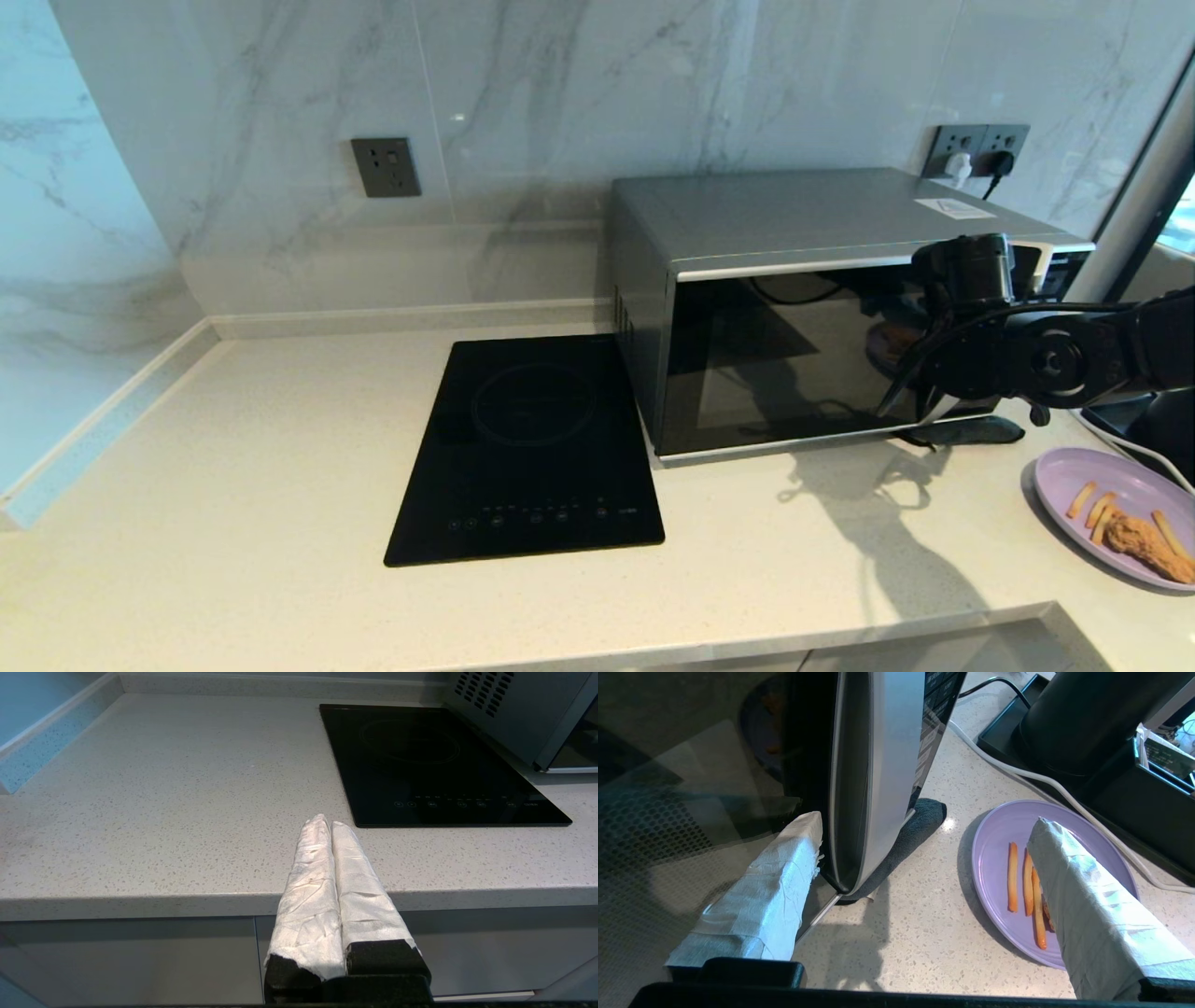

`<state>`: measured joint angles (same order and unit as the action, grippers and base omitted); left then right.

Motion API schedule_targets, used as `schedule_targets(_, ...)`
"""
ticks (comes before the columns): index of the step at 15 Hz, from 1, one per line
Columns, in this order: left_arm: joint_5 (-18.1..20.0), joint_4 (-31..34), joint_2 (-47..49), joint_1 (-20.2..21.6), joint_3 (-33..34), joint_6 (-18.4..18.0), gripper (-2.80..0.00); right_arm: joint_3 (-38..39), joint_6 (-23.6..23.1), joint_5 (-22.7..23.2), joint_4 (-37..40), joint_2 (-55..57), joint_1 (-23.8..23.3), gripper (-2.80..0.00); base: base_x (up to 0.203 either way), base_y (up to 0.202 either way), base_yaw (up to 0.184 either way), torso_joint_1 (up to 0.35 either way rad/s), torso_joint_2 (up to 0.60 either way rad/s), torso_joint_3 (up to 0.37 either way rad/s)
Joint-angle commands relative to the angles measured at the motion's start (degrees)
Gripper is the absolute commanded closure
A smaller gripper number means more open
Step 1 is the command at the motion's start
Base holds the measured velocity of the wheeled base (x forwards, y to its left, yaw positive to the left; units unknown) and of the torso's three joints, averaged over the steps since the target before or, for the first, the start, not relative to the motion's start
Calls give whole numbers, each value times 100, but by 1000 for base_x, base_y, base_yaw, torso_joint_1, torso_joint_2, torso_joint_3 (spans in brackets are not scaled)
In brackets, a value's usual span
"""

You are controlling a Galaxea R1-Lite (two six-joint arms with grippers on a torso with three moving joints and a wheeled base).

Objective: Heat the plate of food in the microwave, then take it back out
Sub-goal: Open the microwave oven

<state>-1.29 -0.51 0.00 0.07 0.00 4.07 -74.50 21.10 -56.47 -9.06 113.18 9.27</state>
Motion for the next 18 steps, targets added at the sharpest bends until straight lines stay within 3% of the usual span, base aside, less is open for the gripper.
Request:
schedule_targets(1, -3, -2, 9, 1, 0, 6, 0, -3, 17, -31, -8, -6, -76, -280, 0, 0, 0, 0, 0, 0)
schedule_targets(10, -3, -2, 9, 1, 0, 6, 0, 120, 43, 4, -193, 73, -418, -280, 0, 0, 0, 0, 0, 0)
schedule_targets(11, -3, -2, 9, 1, 0, 6, 0, 120, 46, 4, -206, 82, -418, -98, 0, 0, 0, 0, 0, 0)
schedule_targets(12, -3, -2, 9, 1, 0, 6, 0, 120, 24, 4, -300, 113, -418, 0, 0, 0, 0, 0, 0, 0)
schedule_targets(18, -3, -2, 9, 1, 0, 6, 0, 346, -89, 4, -351, 55, -409, 0, 0, 0, 0, 0, 0, 0)
